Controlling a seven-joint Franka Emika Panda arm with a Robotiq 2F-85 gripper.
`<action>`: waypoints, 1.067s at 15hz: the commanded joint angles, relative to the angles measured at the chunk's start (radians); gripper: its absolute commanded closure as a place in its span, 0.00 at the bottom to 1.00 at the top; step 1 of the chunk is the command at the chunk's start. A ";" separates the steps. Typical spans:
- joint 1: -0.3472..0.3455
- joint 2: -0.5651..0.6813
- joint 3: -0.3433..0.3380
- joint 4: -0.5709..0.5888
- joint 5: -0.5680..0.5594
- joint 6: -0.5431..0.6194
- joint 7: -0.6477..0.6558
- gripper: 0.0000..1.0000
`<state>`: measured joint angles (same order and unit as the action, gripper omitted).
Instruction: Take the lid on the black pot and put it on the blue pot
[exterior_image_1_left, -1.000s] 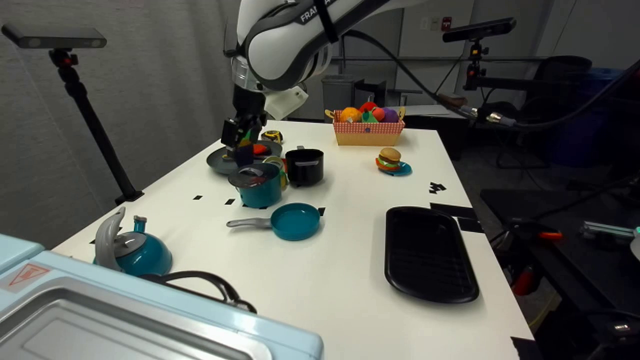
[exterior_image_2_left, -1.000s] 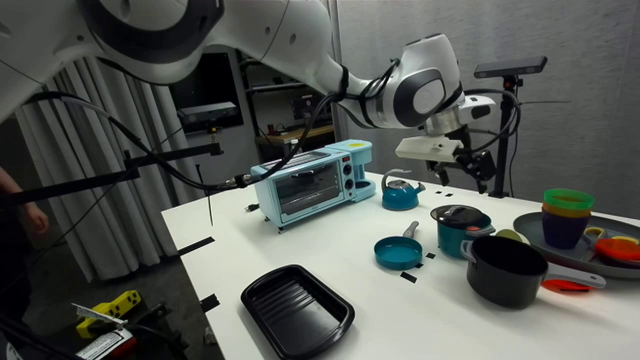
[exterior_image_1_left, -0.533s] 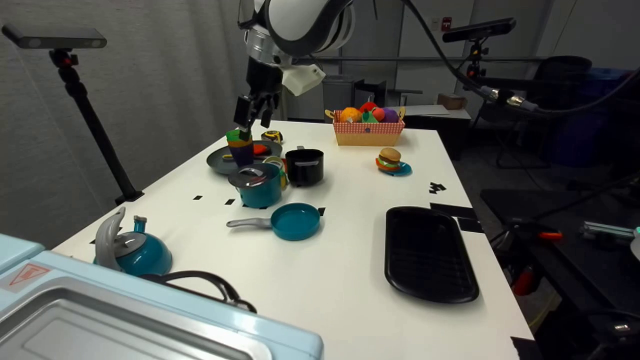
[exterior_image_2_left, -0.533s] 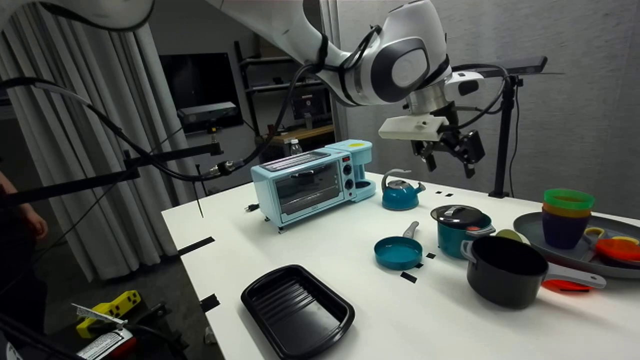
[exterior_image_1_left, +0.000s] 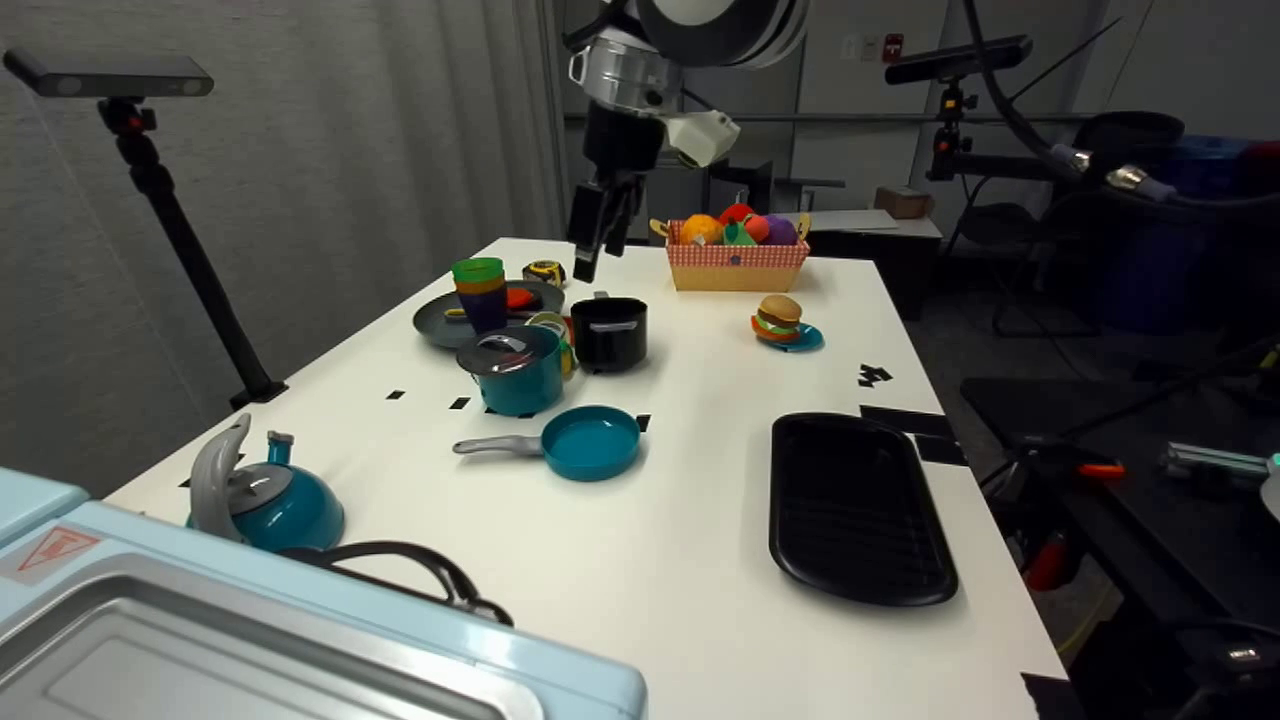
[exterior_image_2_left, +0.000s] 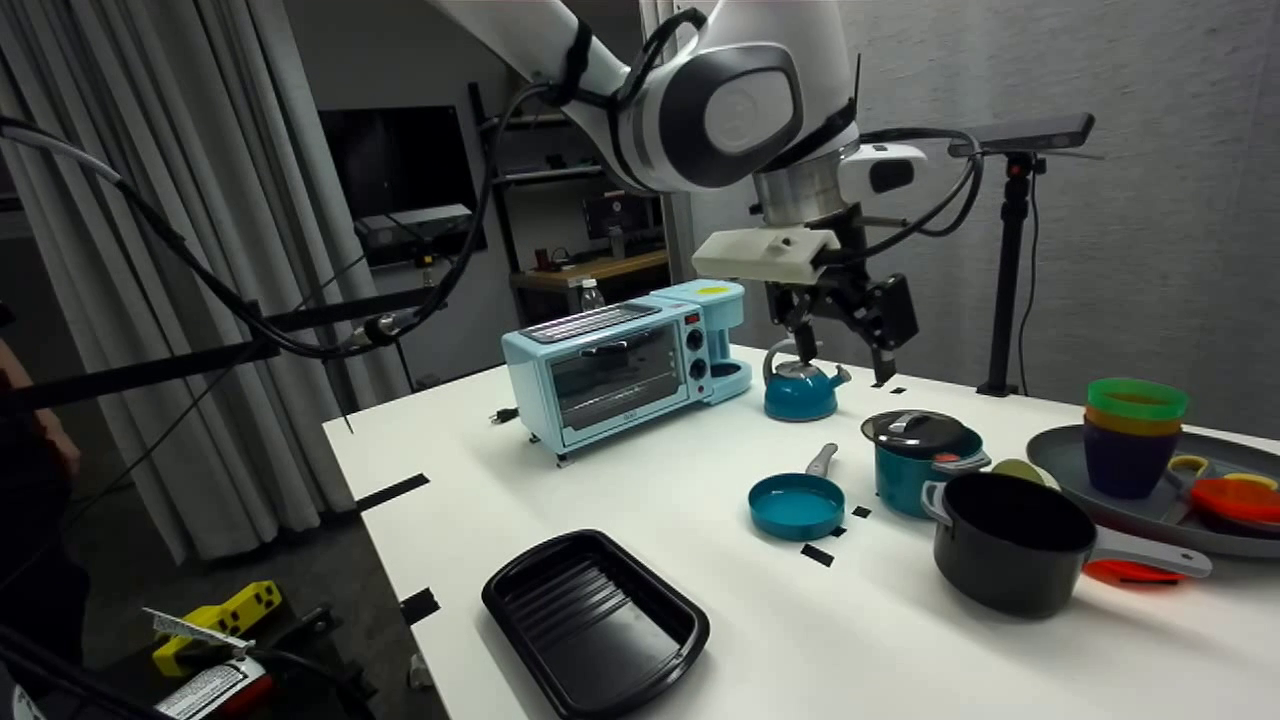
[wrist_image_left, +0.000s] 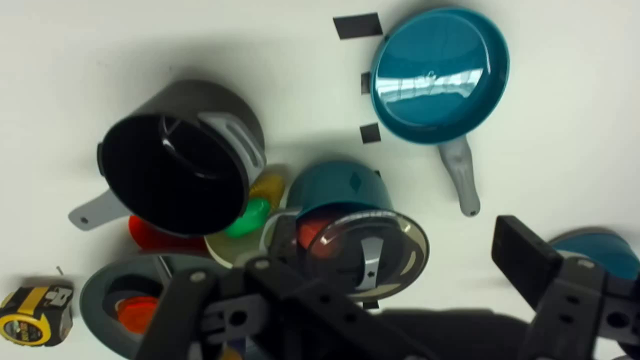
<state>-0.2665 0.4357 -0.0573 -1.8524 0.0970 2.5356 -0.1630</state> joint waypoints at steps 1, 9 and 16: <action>-0.006 -0.171 0.001 -0.246 0.028 0.033 -0.063 0.00; 0.017 -0.432 -0.016 -0.551 0.121 0.120 -0.142 0.00; 0.063 -0.468 -0.051 -0.575 0.139 0.149 -0.135 0.00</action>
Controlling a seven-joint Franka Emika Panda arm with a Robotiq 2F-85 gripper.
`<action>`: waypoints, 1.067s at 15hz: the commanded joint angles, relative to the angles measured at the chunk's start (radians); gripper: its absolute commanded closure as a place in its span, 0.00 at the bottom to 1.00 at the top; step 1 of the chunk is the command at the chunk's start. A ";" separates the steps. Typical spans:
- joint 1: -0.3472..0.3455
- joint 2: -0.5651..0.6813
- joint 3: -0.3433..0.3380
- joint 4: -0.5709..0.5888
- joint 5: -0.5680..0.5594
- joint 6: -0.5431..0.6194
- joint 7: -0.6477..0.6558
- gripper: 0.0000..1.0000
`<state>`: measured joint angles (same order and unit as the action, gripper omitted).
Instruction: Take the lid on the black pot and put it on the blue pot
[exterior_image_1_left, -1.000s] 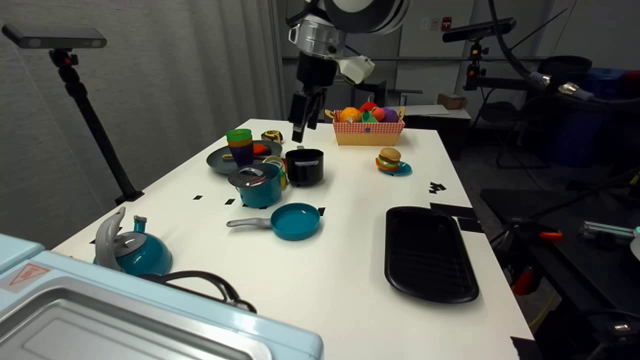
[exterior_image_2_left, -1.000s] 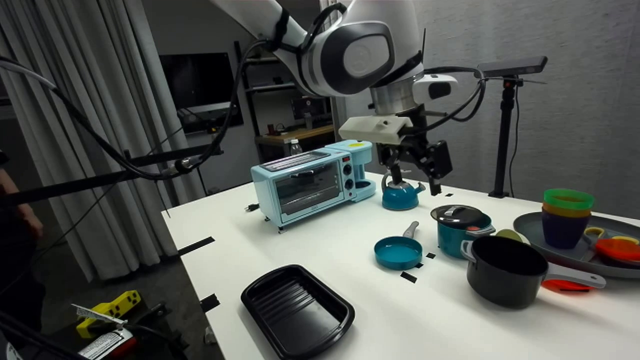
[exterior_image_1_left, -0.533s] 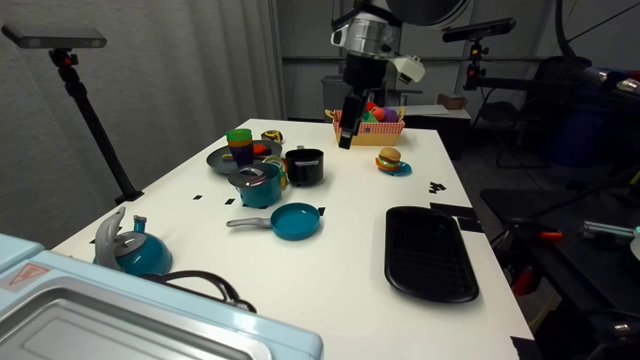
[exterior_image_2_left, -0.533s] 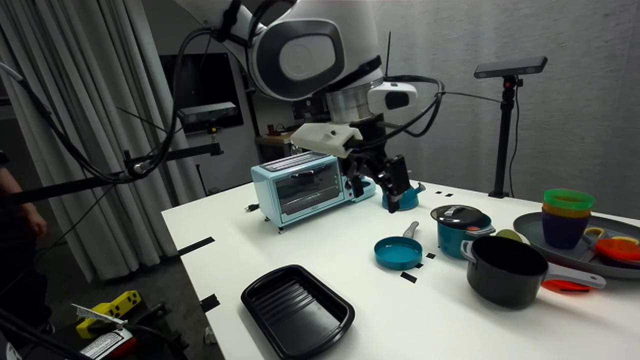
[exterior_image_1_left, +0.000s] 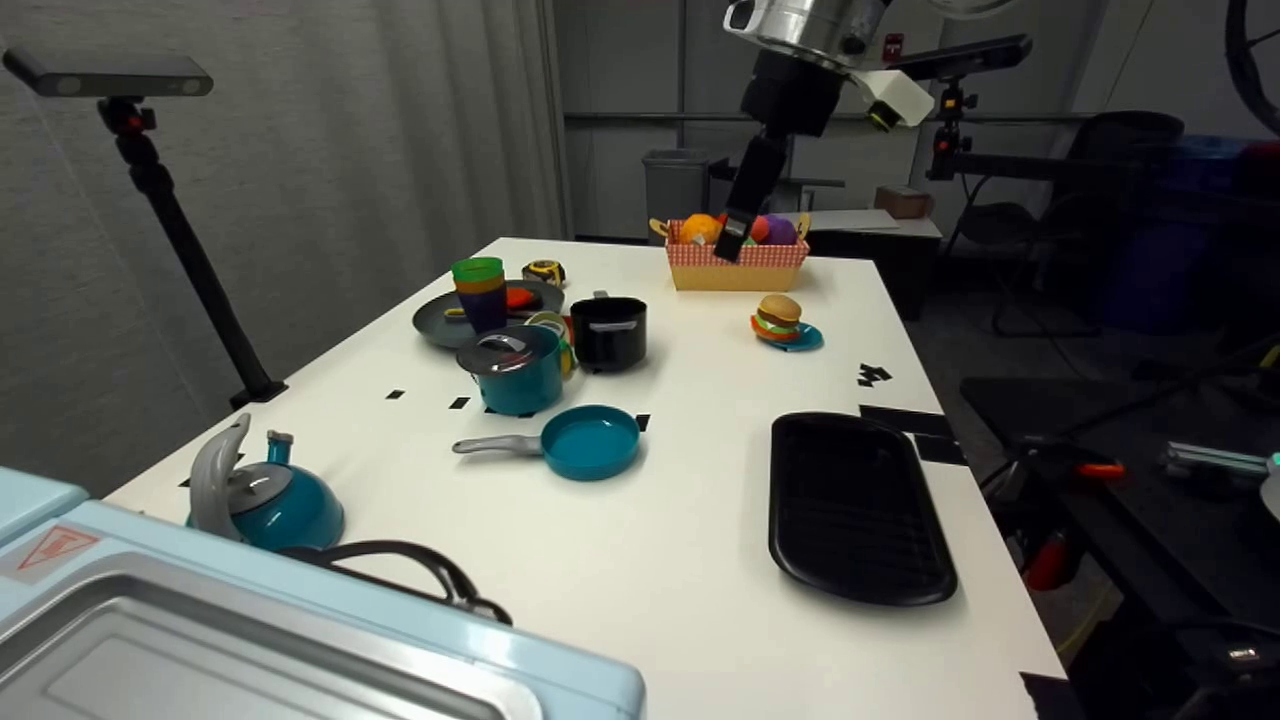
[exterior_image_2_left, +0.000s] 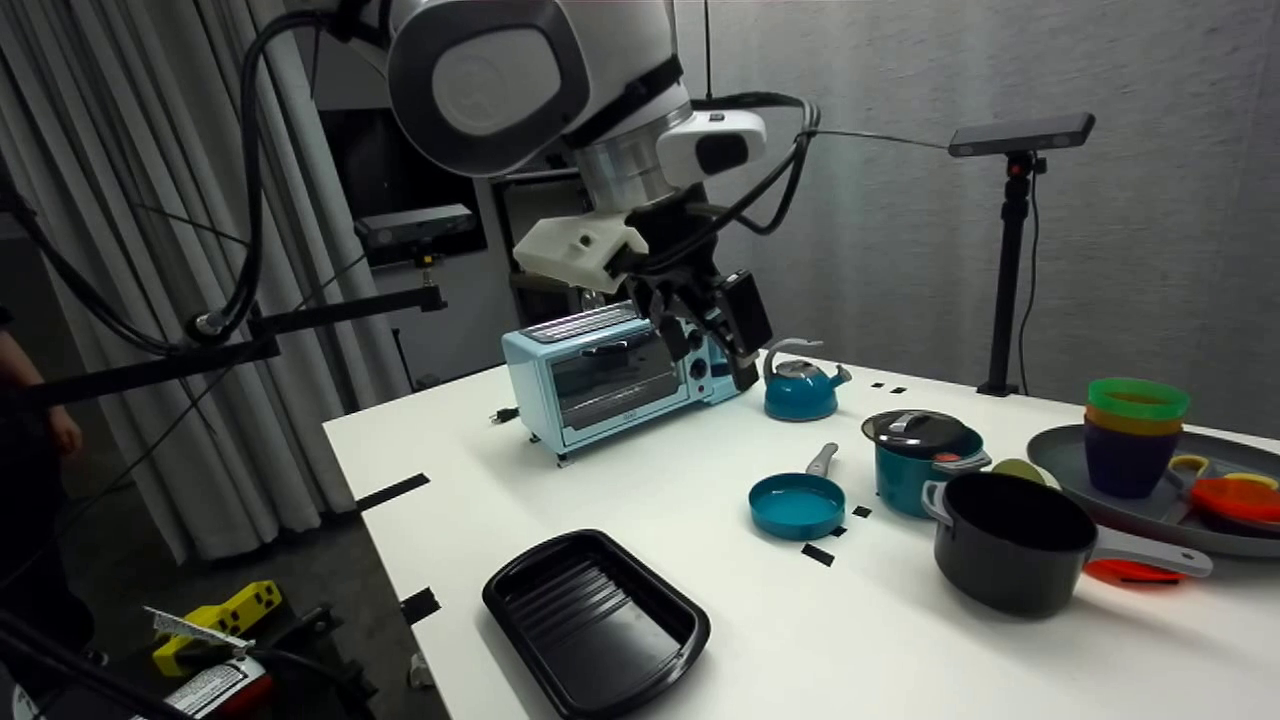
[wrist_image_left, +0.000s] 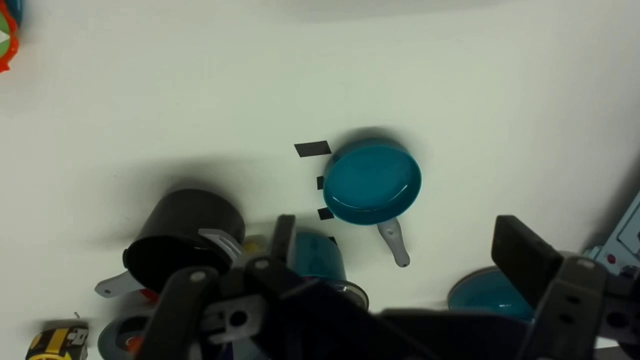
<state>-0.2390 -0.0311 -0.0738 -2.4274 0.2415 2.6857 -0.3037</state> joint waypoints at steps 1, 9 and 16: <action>0.038 0.000 -0.037 0.000 -0.005 -0.001 0.006 0.00; 0.040 0.013 -0.041 0.002 -0.005 -0.002 0.006 0.00; 0.040 0.013 -0.041 0.003 -0.005 -0.002 0.006 0.00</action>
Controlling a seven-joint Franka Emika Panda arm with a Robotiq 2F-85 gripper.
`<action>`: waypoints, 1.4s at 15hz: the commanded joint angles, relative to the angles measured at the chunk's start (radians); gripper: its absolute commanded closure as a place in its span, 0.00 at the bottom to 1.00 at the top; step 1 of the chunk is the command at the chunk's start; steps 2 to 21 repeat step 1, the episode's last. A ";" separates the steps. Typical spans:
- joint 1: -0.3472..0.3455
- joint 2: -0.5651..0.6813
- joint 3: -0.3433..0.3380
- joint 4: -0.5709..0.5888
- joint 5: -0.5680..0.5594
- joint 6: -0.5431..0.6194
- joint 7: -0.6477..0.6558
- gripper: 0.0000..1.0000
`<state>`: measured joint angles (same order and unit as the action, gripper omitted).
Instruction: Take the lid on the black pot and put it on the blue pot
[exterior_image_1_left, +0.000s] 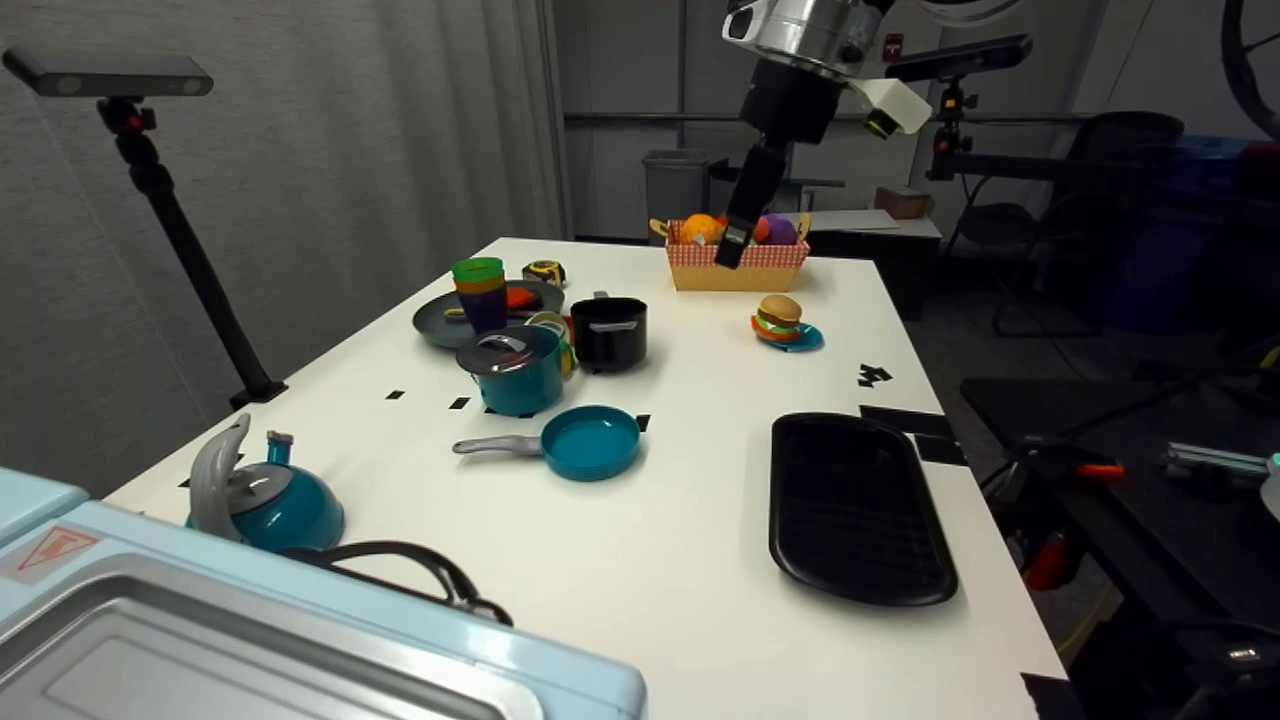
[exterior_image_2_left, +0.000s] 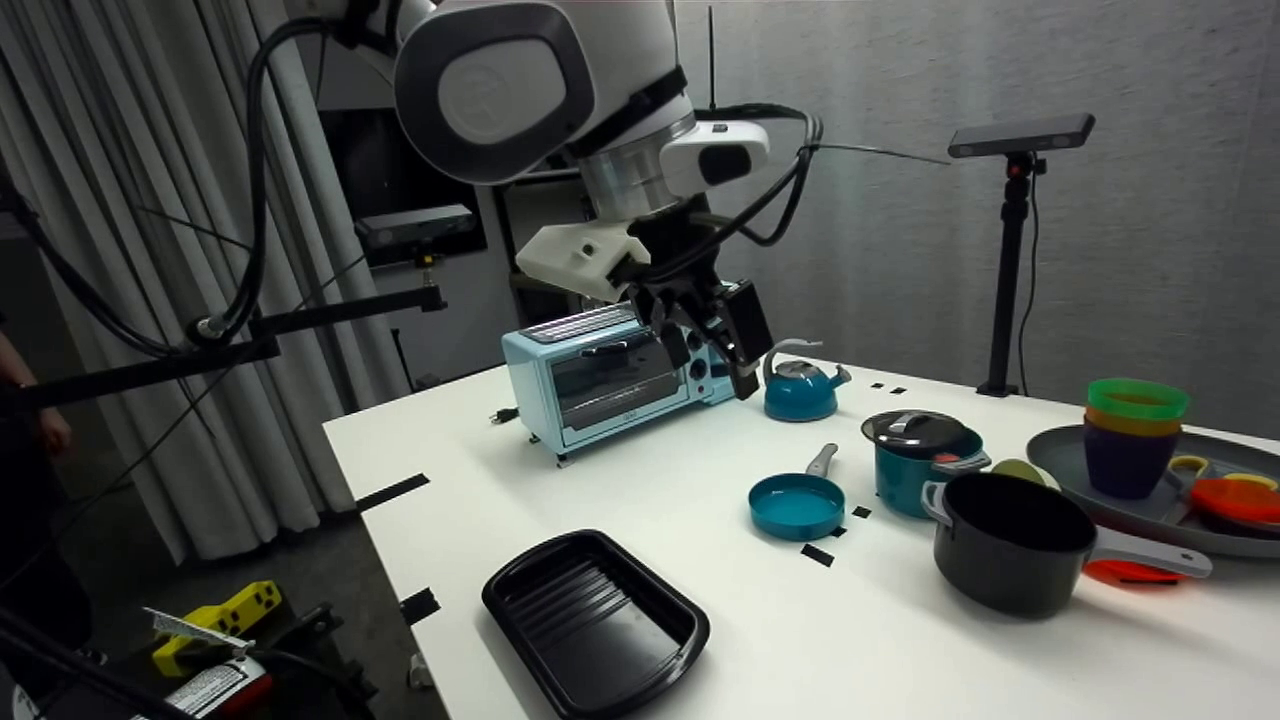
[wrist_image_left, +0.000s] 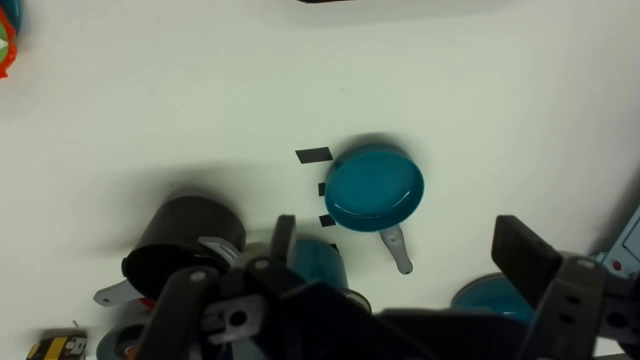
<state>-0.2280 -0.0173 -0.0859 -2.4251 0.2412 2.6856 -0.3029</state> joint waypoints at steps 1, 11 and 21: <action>0.029 -0.001 -0.029 0.000 -0.004 -0.001 0.005 0.00; 0.029 -0.001 -0.029 0.000 -0.004 -0.001 0.005 0.00; 0.029 -0.001 -0.029 0.000 -0.004 -0.001 0.005 0.00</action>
